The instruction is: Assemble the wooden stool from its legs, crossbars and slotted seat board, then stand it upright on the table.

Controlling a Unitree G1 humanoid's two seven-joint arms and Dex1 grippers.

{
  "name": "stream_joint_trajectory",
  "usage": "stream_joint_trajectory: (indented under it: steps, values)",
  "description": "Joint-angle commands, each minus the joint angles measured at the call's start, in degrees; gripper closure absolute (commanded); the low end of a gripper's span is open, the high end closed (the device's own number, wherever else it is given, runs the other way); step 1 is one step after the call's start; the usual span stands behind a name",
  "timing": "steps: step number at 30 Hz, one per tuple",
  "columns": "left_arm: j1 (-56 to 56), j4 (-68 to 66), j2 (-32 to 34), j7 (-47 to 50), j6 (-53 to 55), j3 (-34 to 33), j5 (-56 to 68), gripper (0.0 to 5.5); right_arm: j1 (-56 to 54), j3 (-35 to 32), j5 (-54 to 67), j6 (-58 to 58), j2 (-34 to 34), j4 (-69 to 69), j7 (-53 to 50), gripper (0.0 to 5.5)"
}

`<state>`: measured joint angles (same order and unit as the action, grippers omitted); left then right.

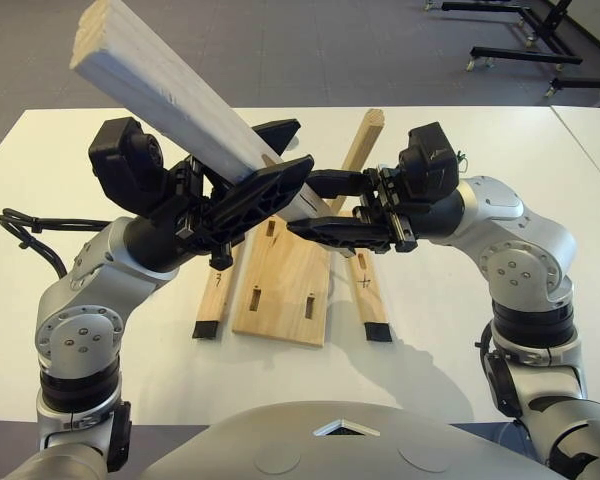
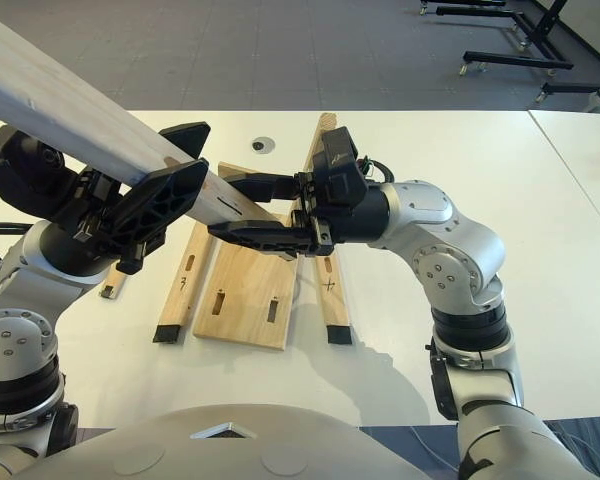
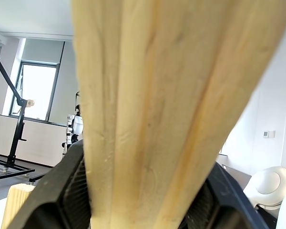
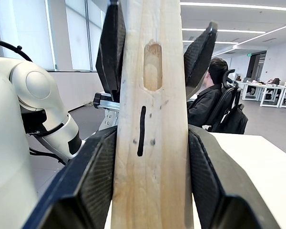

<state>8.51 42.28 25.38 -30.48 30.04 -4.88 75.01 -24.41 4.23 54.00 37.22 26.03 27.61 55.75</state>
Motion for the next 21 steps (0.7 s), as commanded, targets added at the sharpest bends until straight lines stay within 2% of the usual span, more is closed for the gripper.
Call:
stream_joint_trajectory:
  steps: [1, 7, 19, 21]
  values:
    - [-0.11, -0.36, 0.63, -0.96, -0.18, 0.40, -1.82, 3.29, -0.04, -1.79, -0.03, -1.65, -0.06, -0.59, 0.19, 3.48]
    - [-0.79, -1.58, -0.01, -1.44, -1.35, 0.42, -5.84, 3.38, 0.04, -1.69, -0.70, -1.80, -0.41, -0.47, -0.88, 3.48]
    - [-1.22, -2.25, 0.23, -4.05, -1.84, 1.10, -6.37, 3.42, -0.21, -1.81, -0.99, -0.80, 0.25, -2.26, 0.33, 3.48]
    - [-1.19, -2.54, 0.20, -4.21, -1.93, 1.09, -6.34, 3.43, -0.51, -1.72, -1.70, -0.97, 0.54, -2.23, 0.51, 2.93]
